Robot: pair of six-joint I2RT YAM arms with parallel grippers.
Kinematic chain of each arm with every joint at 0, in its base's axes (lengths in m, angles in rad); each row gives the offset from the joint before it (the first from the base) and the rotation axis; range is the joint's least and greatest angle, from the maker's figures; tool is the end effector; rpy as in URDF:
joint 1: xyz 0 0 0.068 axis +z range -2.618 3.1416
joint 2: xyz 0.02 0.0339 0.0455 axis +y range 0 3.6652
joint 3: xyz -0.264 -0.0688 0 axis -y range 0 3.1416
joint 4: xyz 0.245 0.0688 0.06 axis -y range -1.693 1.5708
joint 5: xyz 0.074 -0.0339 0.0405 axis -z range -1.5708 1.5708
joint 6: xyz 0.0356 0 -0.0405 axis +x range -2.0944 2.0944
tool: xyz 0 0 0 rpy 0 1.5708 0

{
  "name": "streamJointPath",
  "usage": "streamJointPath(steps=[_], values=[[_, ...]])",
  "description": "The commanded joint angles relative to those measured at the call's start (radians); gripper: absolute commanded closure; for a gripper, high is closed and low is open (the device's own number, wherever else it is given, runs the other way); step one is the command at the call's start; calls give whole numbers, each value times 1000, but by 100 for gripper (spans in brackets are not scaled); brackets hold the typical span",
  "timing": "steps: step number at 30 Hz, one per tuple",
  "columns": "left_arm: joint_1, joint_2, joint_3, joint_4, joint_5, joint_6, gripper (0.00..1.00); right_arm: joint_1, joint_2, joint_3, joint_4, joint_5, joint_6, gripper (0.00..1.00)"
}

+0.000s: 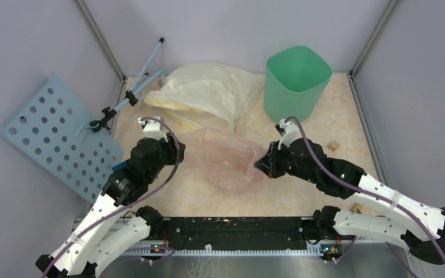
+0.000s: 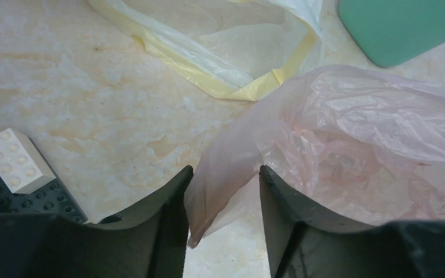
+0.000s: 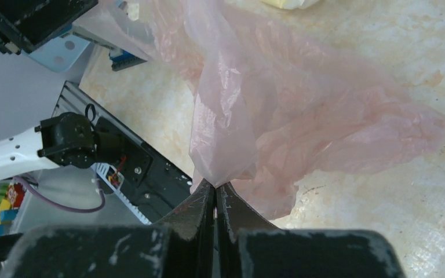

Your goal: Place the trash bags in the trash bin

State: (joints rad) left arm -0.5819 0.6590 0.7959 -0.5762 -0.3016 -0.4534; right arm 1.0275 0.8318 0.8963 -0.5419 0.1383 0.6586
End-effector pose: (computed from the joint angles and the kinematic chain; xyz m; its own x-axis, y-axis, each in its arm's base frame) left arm 0.1257 -0.0701 0.3221 -0.4509 -0.2040 -0.8689 0.1142 0.9523 -0.2829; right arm 0.0972 0.1514 0.3341 -0.6680 0.0665 -0.7412 -0.4751 0.7285 0.4935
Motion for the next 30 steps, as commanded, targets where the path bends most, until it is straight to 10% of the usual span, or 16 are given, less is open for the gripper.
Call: streamJointPath(steps=[1,6,15,18,21,22,30], values=[[4,-68,14,64,-14,-2,36,-17,22,57,-53,34,26,100],[5,-135,57,32,-46,29,2,-22,60,45,-21,19,54,100],[5,-271,50,37,-72,35,2,-52,85,58,14,13,69,100],[4,-305,-8,137,117,54,16,-64,107,69,20,5,66,100],[4,-271,-75,294,416,69,90,-73,133,77,24,3,67,100],[4,-230,-74,309,490,67,100,-74,137,78,26,3,68,100],[-2,-74,-151,513,708,54,100,-83,134,72,31,5,82,100]])
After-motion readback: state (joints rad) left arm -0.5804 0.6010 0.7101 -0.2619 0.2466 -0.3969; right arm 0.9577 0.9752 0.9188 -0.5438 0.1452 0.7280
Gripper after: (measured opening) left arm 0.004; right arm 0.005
